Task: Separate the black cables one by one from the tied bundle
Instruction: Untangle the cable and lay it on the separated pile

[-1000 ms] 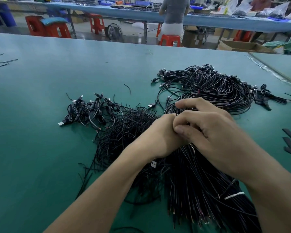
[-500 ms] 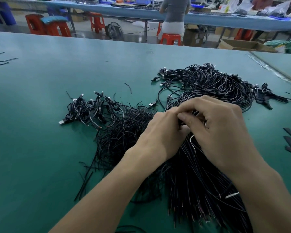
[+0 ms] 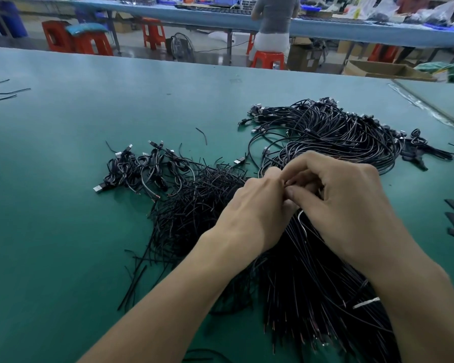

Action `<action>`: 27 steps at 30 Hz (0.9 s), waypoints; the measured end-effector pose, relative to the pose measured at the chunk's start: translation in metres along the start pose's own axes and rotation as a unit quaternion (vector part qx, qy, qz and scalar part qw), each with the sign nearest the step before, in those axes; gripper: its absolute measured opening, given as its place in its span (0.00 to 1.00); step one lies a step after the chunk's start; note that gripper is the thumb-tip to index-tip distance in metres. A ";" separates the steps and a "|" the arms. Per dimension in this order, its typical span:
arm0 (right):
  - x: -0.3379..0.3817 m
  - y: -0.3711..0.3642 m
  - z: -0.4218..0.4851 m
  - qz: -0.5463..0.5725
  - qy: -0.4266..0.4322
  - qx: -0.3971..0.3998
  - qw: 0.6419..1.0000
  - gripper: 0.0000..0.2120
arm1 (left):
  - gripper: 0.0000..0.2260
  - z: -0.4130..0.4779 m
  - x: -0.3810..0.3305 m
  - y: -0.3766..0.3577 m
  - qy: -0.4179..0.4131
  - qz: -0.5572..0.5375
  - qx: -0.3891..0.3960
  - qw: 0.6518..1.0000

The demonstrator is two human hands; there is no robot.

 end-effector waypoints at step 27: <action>-0.022 -0.005 0.001 0.284 -0.142 -0.142 0.938 0.13 | 0.03 0.001 -0.007 0.007 0.047 -0.681 0.060 0.728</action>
Point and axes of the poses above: each hand's wrist, its own z-axis towards the middle knuckle, its own y-axis out of the back of the hand, x = y × z, the point moved 5 cm from there along z, towards the middle knuckle
